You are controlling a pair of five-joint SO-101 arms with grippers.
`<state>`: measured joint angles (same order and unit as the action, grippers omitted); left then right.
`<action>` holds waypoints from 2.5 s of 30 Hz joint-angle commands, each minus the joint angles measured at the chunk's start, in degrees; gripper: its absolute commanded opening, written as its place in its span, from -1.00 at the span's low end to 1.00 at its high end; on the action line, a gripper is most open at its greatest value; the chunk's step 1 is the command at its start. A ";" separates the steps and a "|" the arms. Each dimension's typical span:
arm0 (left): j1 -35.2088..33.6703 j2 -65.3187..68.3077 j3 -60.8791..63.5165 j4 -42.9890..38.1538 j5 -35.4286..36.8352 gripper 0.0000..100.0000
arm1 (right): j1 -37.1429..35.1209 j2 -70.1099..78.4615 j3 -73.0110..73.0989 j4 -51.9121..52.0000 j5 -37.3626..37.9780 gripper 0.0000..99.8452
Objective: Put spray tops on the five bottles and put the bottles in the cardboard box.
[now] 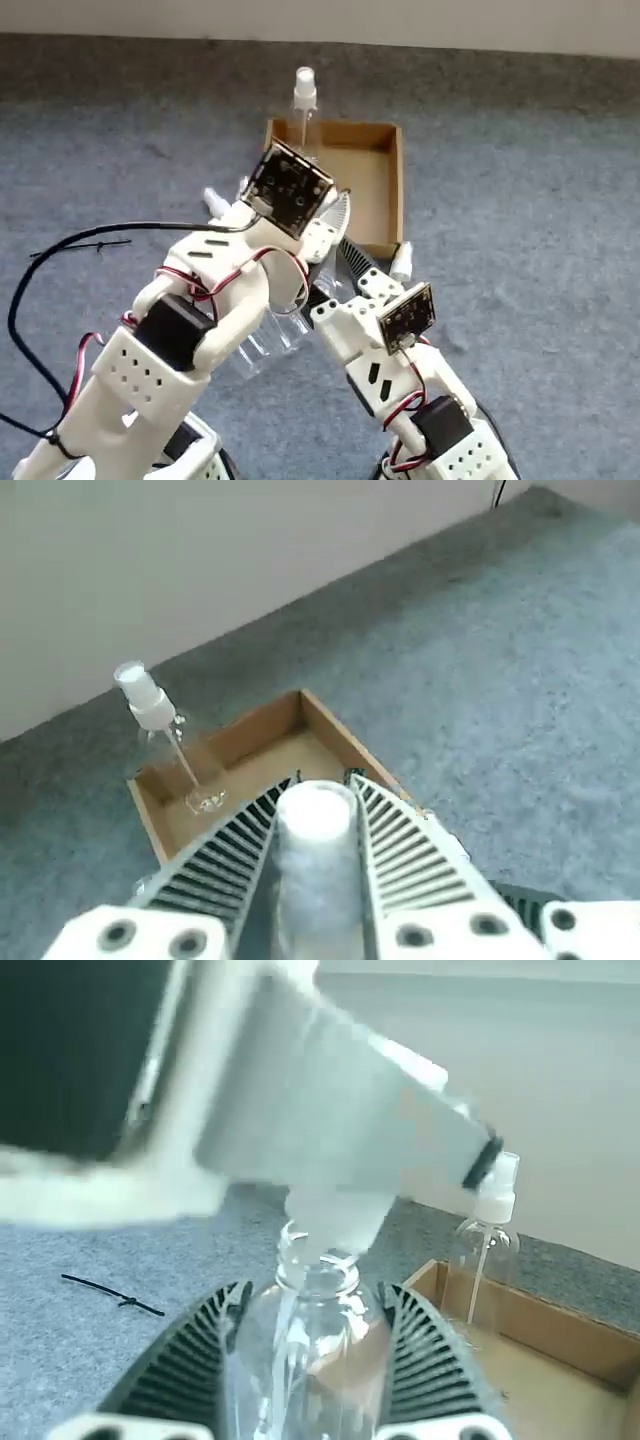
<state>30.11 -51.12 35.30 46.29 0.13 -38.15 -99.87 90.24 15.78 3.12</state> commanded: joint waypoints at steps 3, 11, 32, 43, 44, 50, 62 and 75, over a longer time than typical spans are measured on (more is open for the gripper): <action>-0.75 -0.84 3.21 -0.09 -2.20 -0.98 | -0.04 -0.66 -0.66 -1.19 -0.26 -0.99; -1.27 -1.45 2.33 0.79 -2.11 -0.73 | -0.04 -0.66 -0.66 -1.19 -0.18 -0.99; -10.33 -0.84 -12.44 11.16 -4.57 -0.62 | -0.04 -1.19 0.75 -1.19 -0.09 -0.99; -10.51 -1.36 -1.63 10.90 -8.44 -0.62 | -0.04 -1.01 0.75 -1.19 -0.09 -0.99; -10.42 -1.36 -2.07 10.90 -8.44 -0.62 | -0.04 -1.01 0.75 -1.19 -0.09 -0.99; -10.95 -1.36 -11.12 11.25 -8.35 -0.62 | -0.04 -0.92 0.75 -1.19 0.00 -0.99; -37.14 -0.92 0.92 14.68 -8.26 -0.62 | 7.87 1.54 -4.44 -1.45 4.22 -0.99; -51.12 -0.84 32.92 -15.12 0.62 -0.62 | 7.87 64.84 -46.20 -16.31 7.47 -0.99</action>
<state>-21.41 -51.56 63.96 39.96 0.22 -30.86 -52.22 56.22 4.70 9.80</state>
